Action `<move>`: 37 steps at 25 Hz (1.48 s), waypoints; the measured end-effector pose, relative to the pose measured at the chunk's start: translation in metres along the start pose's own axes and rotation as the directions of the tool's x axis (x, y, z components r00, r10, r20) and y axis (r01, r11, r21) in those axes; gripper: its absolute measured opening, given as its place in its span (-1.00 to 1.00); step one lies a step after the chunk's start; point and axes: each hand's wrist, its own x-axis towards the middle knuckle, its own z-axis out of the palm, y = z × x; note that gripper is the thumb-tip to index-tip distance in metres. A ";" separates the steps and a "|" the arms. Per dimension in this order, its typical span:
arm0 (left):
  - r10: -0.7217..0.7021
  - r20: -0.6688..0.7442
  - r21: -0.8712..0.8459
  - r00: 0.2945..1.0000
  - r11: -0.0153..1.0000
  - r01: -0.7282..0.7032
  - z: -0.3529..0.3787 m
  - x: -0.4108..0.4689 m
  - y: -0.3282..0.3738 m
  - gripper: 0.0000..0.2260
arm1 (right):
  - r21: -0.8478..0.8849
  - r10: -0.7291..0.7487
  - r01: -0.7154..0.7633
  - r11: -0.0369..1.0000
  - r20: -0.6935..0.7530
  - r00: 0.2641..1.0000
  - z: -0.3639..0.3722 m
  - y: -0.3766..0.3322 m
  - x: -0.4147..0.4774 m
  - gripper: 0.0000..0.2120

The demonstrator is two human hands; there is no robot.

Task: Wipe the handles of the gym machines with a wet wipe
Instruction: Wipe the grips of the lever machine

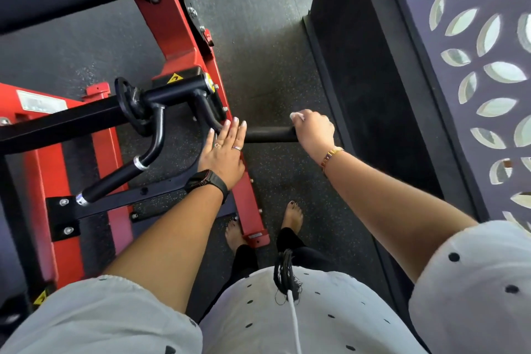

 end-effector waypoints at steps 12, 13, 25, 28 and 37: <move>-0.006 0.089 -0.020 0.996 1.000 0.008 -0.005 0.003 0.002 -0.21 | -0.296 -0.518 0.519 0.802 0.091 0.851 0.072 -0.016 -0.054 -0.48; 0.002 0.096 -0.031 0.995 1.000 0.001 -0.006 0.002 0.001 -0.22 | -0.380 -0.568 0.566 0.731 0.119 0.814 0.069 0.005 -0.055 -0.42; 0.025 0.097 0.036 0.995 0.999 -0.028 -0.013 0.016 -0.002 -0.31 | -0.681 -0.833 0.723 0.115 0.330 0.443 0.053 0.034 -0.015 -0.38; 0.017 0.105 -0.006 0.994 1.000 -0.016 -0.011 0.015 -0.003 -0.26 | -0.659 -0.794 0.684 0.312 0.214 0.569 0.036 0.069 -0.024 -0.31; 0.024 0.090 0.004 0.996 1.000 -0.025 -0.008 0.015 -0.003 -0.27 | -0.266 -0.409 0.379 0.886 -0.062 0.911 0.066 -0.007 -0.042 -0.52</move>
